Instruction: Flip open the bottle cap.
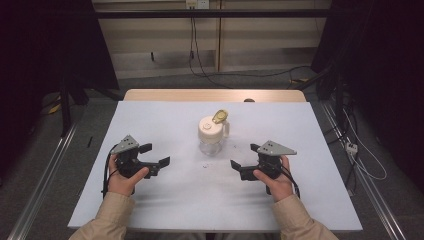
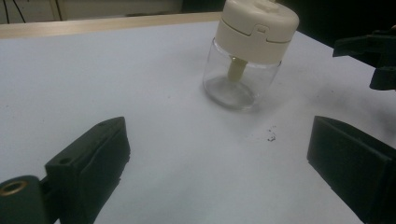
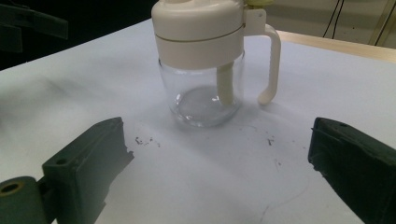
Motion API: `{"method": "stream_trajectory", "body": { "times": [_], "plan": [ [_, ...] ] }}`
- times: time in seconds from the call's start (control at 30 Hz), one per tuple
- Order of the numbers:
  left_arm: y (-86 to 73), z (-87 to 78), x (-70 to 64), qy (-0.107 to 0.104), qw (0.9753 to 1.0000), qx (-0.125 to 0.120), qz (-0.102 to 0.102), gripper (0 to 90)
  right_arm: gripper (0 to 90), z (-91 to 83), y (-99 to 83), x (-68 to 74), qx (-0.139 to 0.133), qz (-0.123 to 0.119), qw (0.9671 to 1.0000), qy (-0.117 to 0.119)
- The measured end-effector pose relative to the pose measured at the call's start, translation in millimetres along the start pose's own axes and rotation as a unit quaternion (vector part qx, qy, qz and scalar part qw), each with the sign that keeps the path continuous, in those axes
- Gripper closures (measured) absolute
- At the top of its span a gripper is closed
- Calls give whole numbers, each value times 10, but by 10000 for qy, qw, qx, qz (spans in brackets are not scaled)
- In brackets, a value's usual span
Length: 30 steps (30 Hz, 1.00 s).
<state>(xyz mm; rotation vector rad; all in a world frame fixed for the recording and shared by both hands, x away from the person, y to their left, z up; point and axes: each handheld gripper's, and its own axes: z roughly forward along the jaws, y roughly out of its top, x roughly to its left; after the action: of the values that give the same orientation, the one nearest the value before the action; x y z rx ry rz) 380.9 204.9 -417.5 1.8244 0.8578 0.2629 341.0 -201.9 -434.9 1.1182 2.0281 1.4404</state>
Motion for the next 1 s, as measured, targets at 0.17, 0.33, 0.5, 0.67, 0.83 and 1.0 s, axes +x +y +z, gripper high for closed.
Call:
{"method": "stream_trajectory", "body": {
  "times": [0.17, 0.33, 0.5, 0.67, 0.83, 1.0],
  "plan": [
    [-36, -14, -23, 3, 10000, 52, 76, 53, 41, -82, -30, -24, -23, -12, 10000, -28],
    [-84, -23, -29, -35, 9999, 124, 88, 56, 42, -167, -45, -53, -68, -13, 9999, -96],
    [-99, -52, -32, -15, 9998, 156, 160, 57, 42, -234, -75, -89, -70, -41, 9999, -131],
    [-127, -88, -13, -55, 9999, 125, 99, 57, 45, -301, -106, -113, -47, 5, 9998, -217],
    [-161, -129, 3, -2, 9999, 143, 93, 58, 45, -382, -138, -138, -50, -3, 9997, -237],
    [-187, -174, 11, 39, 9998, 122, 145, 58, 50, -463, -178, -165, -16, -17, 9995, -330]
  ]
}}
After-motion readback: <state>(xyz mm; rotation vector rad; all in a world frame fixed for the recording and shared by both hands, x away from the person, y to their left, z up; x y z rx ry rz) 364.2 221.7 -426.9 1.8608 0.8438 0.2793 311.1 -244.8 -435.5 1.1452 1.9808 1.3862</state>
